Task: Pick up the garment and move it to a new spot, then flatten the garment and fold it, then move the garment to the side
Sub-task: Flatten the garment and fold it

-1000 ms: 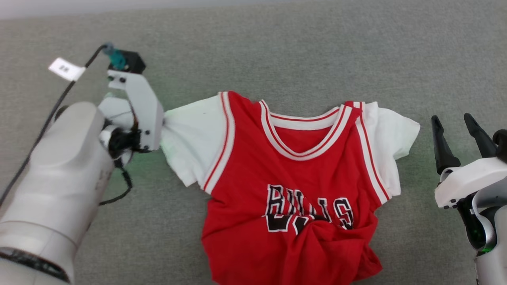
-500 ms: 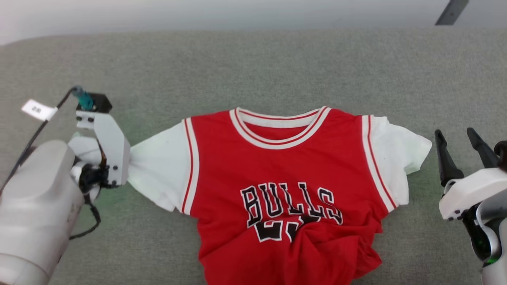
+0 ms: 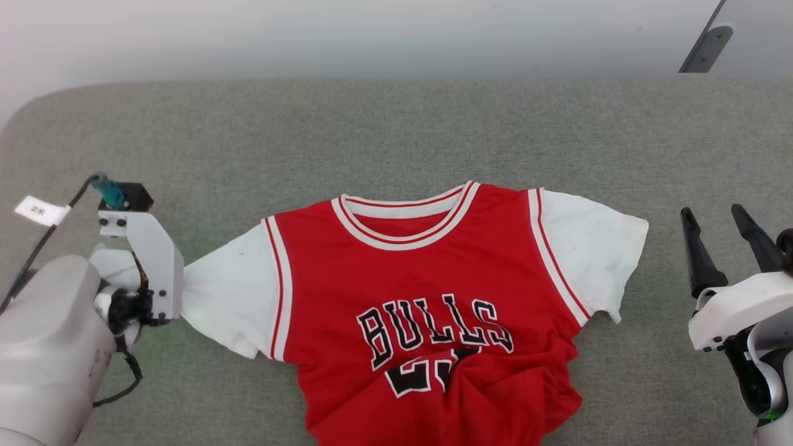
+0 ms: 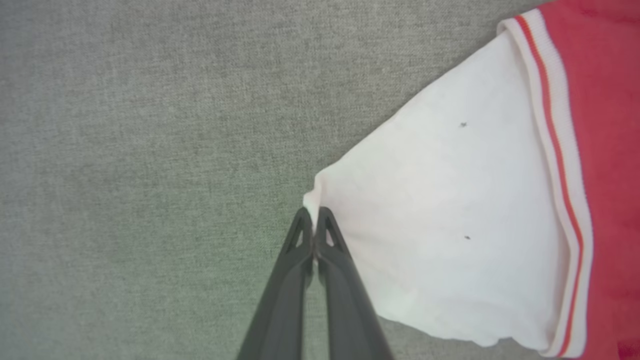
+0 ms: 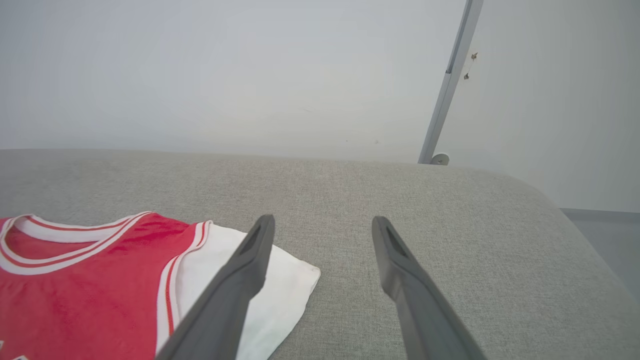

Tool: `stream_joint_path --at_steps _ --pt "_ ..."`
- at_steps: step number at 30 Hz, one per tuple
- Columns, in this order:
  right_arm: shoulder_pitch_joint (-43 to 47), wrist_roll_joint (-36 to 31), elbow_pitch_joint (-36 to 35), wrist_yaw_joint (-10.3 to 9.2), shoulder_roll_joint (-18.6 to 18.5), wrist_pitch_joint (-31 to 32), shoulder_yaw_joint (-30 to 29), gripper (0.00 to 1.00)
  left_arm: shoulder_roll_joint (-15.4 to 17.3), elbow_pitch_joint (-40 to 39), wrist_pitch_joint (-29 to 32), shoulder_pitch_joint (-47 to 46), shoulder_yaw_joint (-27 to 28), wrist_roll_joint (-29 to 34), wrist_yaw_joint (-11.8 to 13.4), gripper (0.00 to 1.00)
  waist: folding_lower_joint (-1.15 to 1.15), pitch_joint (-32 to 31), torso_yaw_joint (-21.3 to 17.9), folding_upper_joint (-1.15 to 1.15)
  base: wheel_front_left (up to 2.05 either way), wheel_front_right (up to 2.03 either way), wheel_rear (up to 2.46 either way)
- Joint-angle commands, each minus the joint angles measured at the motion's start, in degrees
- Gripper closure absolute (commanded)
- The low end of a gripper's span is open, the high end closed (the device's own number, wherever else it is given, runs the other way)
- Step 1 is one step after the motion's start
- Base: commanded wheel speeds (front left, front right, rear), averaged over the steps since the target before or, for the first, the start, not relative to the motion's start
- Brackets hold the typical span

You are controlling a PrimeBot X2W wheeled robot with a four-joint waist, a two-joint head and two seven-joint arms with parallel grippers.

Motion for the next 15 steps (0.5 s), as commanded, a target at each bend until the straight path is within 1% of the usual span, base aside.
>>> stream_joint_path --at_steps 1,2,3,4,5,6,7,8,9,10,11,15 --pt "0.65 0.16 -0.34 -0.09 -0.11 -0.43 -0.08 0.00 0.29 -0.08 -0.24 0.81 0.22 -0.37 -0.05 0.89 0.00 -0.21 -0.14 0.00 0.00 0.00 0.00" --pt "0.74 -0.01 -0.70 -0.09 -0.18 -0.75 -0.17 0.00 0.33 -0.15 -0.19 0.96 0.25 -0.59 -0.08 0.84 0.00 -0.33 -0.18 0.00 0.00 0.00 0.00" --pt "0.87 -0.11 -1.04 -0.09 -0.19 -0.85 -0.23 0.00 0.40 -0.32 -0.16 1.04 0.07 -0.43 -0.16 0.82 0.00 -0.44 -0.23 0.00 0.00 0.00 0.00" --pt "0.97 -0.14 -1.38 -0.09 -0.19 -1.21 -0.41 0.00 0.48 -0.68 -0.37 0.96 -0.09 -0.27 -0.26 0.75 0.00 -0.53 -0.27 0.00 0.00 0.00 0.00" --pt "0.97 -0.25 -1.74 -0.09 -0.29 -1.45 -0.54 0.00 0.54 -0.97 -0.46 0.85 -0.16 -0.17 -0.32 0.62 0.00 -0.60 -0.30 0.00 0.00 0.00 0.00" --pt "0.96 -0.23 -2.05 -0.09 -0.28 -1.72 -0.61 0.00 0.57 -1.10 -0.27 0.79 -0.17 -0.28 -0.19 0.60 0.00 -0.67 -0.34 0.00 0.00 0.00 0.00" --pt "1.01 -0.17 -2.33 -0.09 -0.22 -1.85 -0.61 0.00 0.61 -1.28 0.07 0.76 -0.34 -0.24 -0.23 0.64 0.00 -0.74 -0.38 0.00 0.00 0.00 0.00" --pt "1.05 -0.26 -2.64 -0.09 -0.24 -2.11 -0.65 0.00 0.71 -1.56 0.07 0.55 -0.44 -0.15 -0.25 0.62 0.00 -0.78 -0.43 0.00 0.00 0.00 0.00" --pt "1.12 -0.39 -2.96 -0.09 -0.12 -2.14 -0.71 0.00 0.80 -1.95 0.07 0.23 -0.60 0.08 -0.30 0.54 0.00 -0.80 -0.48 0.00 0.00 0.00 0.00" --pt "1.23 -0.51 -3.27 -0.09 0.06 -2.08 -0.80 0.00 0.85 -2.29 0.02 -0.08 -0.69 0.20 -0.32 0.08 0.00 -0.81 -0.53 0.00 0.00 0.00 0.00" --pt "1.29 -0.63 -3.61 -0.09 0.17 -1.98 -0.89 0.00 0.92 -2.62 0.15 -0.32 -0.73 0.18 -0.30 0.00 0.00 -0.76 -0.58 0.00 0.00 0.00 0.00" --pt "1.19 -0.81 -4.56 -0.09 0.38 -1.68 -1.05 0.00 1.33 -3.13 1.66 -1.77 -0.97 0.33 -0.19 0.00 0.00 -0.28 -0.79 0.00 0.00 0.00 0.00"
